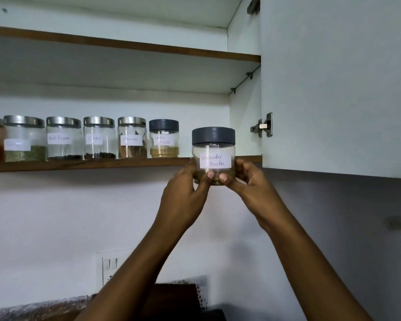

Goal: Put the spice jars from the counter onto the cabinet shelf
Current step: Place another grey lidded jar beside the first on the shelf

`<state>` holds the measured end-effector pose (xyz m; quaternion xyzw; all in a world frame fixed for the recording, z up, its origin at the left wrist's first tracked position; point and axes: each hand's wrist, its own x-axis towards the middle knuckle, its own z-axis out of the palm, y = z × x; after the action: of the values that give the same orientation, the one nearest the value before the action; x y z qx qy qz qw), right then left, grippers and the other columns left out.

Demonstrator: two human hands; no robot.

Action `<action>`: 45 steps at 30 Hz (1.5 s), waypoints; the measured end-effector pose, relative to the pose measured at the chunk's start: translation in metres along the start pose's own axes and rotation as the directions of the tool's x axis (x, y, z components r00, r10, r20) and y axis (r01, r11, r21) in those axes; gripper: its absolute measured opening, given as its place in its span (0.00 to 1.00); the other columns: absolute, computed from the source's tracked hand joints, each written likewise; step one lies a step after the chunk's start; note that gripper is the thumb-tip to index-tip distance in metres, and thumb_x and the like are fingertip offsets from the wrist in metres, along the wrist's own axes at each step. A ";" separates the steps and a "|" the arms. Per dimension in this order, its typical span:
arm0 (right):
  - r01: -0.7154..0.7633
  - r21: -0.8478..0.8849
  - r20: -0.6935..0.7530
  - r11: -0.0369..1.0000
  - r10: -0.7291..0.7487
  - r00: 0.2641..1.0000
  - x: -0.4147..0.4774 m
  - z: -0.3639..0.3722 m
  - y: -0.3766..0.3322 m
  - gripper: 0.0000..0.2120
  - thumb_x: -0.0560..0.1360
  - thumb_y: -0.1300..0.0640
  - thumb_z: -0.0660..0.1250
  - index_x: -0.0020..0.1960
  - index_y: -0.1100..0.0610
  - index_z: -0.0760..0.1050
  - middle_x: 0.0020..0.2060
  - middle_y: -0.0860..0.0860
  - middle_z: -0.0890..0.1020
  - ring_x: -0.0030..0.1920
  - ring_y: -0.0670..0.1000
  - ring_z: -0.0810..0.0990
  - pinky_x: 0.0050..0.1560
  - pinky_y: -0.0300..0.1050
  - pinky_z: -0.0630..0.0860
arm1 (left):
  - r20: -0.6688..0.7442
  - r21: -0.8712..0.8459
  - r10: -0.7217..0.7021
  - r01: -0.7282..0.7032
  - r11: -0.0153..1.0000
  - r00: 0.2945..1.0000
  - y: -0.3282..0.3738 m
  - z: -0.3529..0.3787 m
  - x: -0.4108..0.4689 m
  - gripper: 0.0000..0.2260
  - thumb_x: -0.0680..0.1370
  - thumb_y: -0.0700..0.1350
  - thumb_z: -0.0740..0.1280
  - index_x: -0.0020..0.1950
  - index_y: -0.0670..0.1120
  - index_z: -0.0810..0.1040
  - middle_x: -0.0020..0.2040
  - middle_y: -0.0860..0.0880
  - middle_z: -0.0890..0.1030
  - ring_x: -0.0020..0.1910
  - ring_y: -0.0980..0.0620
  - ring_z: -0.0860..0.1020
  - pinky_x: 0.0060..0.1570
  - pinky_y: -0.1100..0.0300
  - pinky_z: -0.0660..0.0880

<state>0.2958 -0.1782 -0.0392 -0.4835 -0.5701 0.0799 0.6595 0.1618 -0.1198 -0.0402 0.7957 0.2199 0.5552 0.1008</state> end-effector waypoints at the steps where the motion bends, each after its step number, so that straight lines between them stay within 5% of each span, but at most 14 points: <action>1: 0.005 0.006 -0.001 1.000 -0.005 1.000 0.012 -0.002 -0.003 0.25 0.73 0.55 0.70 0.68 0.53 0.69 0.61 0.46 0.78 0.61 0.44 0.76 0.57 0.35 0.74 | 0.003 0.011 0.015 -0.015 1.000 1.000 0.001 -0.001 0.011 0.18 0.80 0.53 0.60 0.68 0.50 0.71 0.59 0.52 0.79 0.53 0.54 0.76 0.44 0.67 0.69; 5: 0.015 0.006 0.045 1.000 -0.015 0.999 0.070 -0.005 -0.006 0.26 0.73 0.59 0.70 0.69 0.59 0.67 0.62 0.52 0.78 0.63 0.50 0.76 0.65 0.47 0.72 | 0.006 0.139 0.003 -0.004 0.990 1.000 -0.005 -0.002 0.063 0.17 0.79 0.52 0.61 0.65 0.46 0.73 0.58 0.46 0.81 0.55 0.46 0.78 0.51 0.55 0.74; 9: -0.042 -0.044 0.103 0.998 0.047 0.994 0.113 -0.001 0.001 0.22 0.73 0.62 0.70 0.65 0.61 0.69 0.59 0.55 0.79 0.59 0.52 0.78 0.60 0.42 0.72 | 0.050 0.258 -0.157 0.139 0.956 0.986 -0.021 0.006 0.105 0.16 0.78 0.54 0.61 0.60 0.46 0.76 0.55 0.45 0.81 0.54 0.43 0.77 0.47 0.56 0.70; 15: -0.107 -0.202 0.156 0.974 0.140 0.978 0.157 0.004 0.017 0.23 0.70 0.63 0.72 0.63 0.63 0.71 0.58 0.57 0.79 0.59 0.55 0.78 0.66 0.51 0.71 | 0.069 0.393 -0.269 0.221 0.892 0.961 -0.050 0.022 0.136 0.17 0.77 0.57 0.63 0.51 0.43 0.76 0.50 0.43 0.81 0.50 0.42 0.78 0.42 0.56 0.70; 23: -0.137 -0.331 0.186 0.934 0.207 0.960 0.184 0.011 0.034 0.12 0.70 0.59 0.73 0.52 0.57 0.75 0.51 0.58 0.82 0.46 0.53 0.77 0.50 0.47 0.72 | -0.040 0.507 -0.259 0.242 0.827 0.965 -0.068 0.039 0.145 0.18 0.76 0.58 0.63 0.54 0.45 0.77 0.52 0.44 0.81 0.53 0.43 0.78 0.47 0.54 0.72; 29: -0.177 -0.334 0.185 0.926 0.248 0.951 0.196 0.015 0.040 0.08 0.69 0.60 0.74 0.43 0.55 0.75 0.54 0.60 0.82 0.56 0.58 0.80 0.61 0.53 0.74 | -0.068 0.531 -0.274 0.268 0.804 0.959 -0.071 0.046 0.153 0.18 0.75 0.58 0.65 0.54 0.44 0.77 0.52 0.44 0.81 0.53 0.43 0.79 0.46 0.55 0.71; 37: -0.168 -0.349 0.185 0.922 0.244 0.952 0.207 0.017 0.049 0.15 0.70 0.60 0.73 0.55 0.59 0.75 0.55 0.58 0.82 0.56 0.56 0.80 0.63 0.52 0.74 | -0.139 0.537 -0.256 0.290 0.792 0.957 -0.077 0.052 0.152 0.19 0.76 0.59 0.64 0.55 0.45 0.78 0.54 0.44 0.82 0.55 0.42 0.78 0.47 0.55 0.69; 45: -0.175 -0.330 0.182 0.928 0.245 0.952 0.206 0.020 0.049 0.16 0.70 0.61 0.73 0.56 0.61 0.75 0.55 0.59 0.81 0.51 0.54 0.78 0.57 0.49 0.74 | -0.154 0.522 -0.255 0.298 0.799 0.955 -0.073 0.052 0.148 0.17 0.76 0.57 0.65 0.55 0.44 0.78 0.53 0.43 0.82 0.54 0.43 0.79 0.44 0.57 0.67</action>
<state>0.3703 -0.0067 0.0618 -0.6275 -0.5894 0.1129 0.4961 0.2352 0.0171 0.0353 0.7293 0.4846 0.4797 -0.0557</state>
